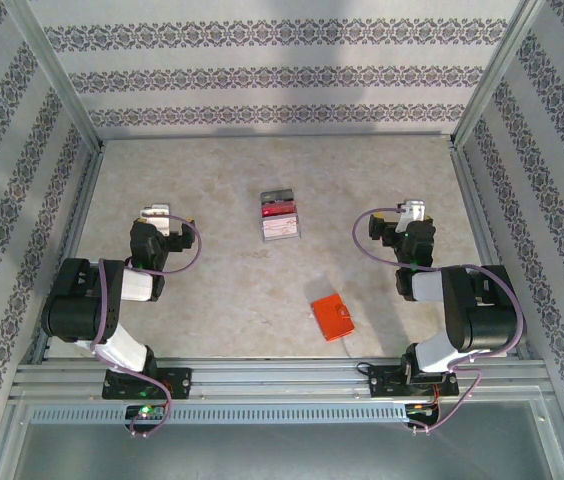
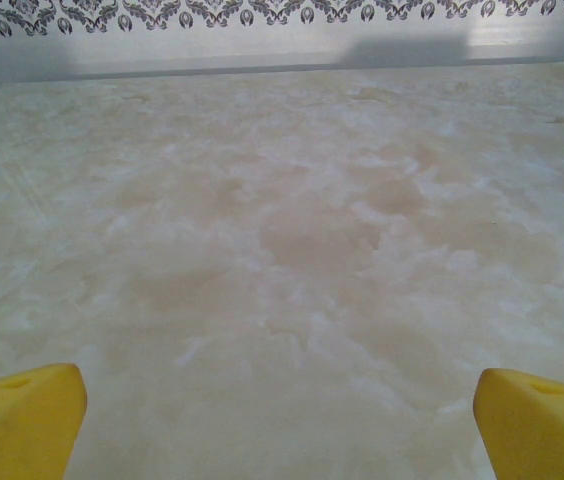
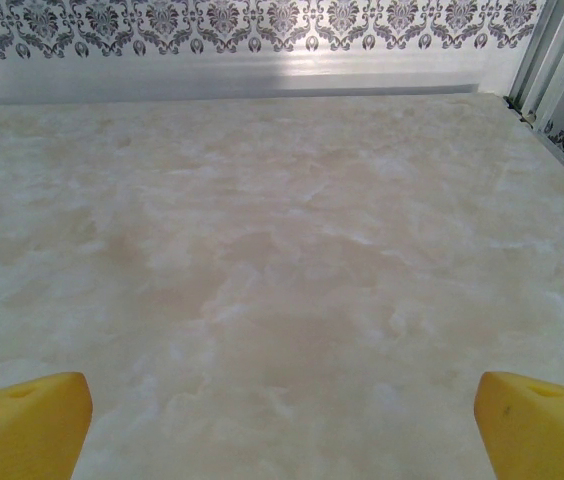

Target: Take the credit cards out of the card holder

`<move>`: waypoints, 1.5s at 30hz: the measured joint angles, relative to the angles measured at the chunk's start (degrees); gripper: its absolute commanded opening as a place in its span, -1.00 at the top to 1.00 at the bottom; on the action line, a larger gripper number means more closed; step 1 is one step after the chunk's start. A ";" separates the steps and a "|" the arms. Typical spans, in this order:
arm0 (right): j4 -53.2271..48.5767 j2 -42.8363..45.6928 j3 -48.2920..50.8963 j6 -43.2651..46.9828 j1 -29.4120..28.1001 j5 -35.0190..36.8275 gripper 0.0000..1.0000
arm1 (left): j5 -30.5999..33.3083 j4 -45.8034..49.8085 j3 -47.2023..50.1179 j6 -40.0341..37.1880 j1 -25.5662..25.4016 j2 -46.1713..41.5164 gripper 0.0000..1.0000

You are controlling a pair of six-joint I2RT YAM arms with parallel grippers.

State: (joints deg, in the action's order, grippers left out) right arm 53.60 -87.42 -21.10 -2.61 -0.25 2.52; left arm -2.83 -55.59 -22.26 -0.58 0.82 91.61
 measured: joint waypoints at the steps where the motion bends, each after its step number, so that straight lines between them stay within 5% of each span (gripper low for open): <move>1: -0.22 0.04 -0.04 -0.02 0.00 0.00 -0.96 | 0.02 -0.02 0.09 0.00 0.00 -0.04 -0.99; 7: -15.63 9.97 -3.21 -1.01 0.02 -0.13 -0.96 | 2.47 8.26 2.14 0.66 -0.90 -13.07 -0.99; 12: -37.18 23.89 -12.52 -5.66 0.04 -3.98 -0.96 | 2.89 21.24 -4.68 8.90 -1.22 -27.41 -0.99; 16: -56.00 31.01 -20.04 -10.43 0.02 -9.46 -0.95 | -0.85 33.05 -11.76 18.34 -1.25 -31.41 -0.99; 22: -76.91 38.07 -18.80 -19.12 -0.15 -19.17 -0.81 | -8.44 44.72 -10.54 29.88 -4.13 -33.94 -1.00; 32: -84.17 33.16 -6.60 -29.29 -8.52 -25.70 -0.74 | -7.39 48.54 -5.35 38.23 -24.90 -29.86 -1.00; 45: -80.30 23.50 -4.09 -30.45 -16.09 -21.79 -0.29 | -3.54 45.72 -5.27 39.17 -28.63 -26.38 -0.99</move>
State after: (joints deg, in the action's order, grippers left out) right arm -26.70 -63.92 -25.19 -33.06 -16.34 -19.27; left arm -6.37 -9.87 -27.53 38.59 -27.81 65.23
